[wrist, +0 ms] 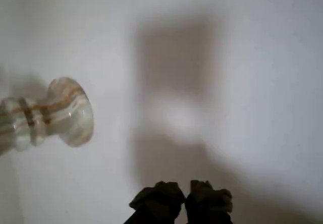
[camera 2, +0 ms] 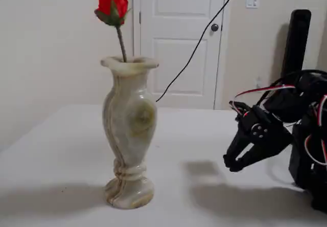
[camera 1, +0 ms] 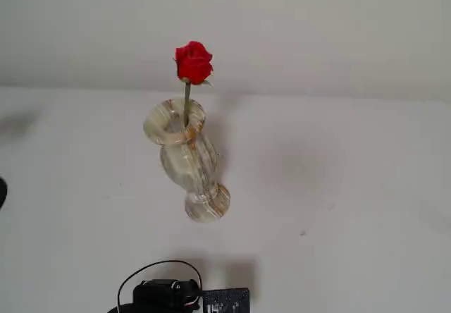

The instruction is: Pick up rose from vase and place it onto the table

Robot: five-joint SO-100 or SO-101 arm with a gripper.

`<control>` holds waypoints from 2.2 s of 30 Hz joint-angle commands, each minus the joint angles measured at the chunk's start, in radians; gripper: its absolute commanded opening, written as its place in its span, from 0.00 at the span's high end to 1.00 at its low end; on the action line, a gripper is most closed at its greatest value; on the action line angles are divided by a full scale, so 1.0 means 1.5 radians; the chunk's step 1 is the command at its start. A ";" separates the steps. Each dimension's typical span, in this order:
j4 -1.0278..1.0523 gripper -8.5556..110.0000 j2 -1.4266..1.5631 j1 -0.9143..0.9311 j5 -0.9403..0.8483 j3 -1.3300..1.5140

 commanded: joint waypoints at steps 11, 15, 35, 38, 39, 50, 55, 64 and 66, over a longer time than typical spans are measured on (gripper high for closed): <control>-0.032 0.74 -0.007 0.026 -0.692 -0.310; -0.124 0.73 -0.084 0.055 -0.785 -0.417; -0.345 0.71 -0.705 0.034 -0.741 -0.877; -0.366 0.72 -0.733 0.019 -0.731 -0.878; -0.373 0.72 -0.743 0.015 -0.728 -0.881; -0.404 0.73 -0.874 -0.007 -0.702 -0.981; -0.425 0.75 -0.896 -0.005 -0.711 -0.982; -0.439 0.93 -0.902 -0.008 -0.736 -0.988; -0.425 0.93 -0.899 -0.012 -0.739 -1.006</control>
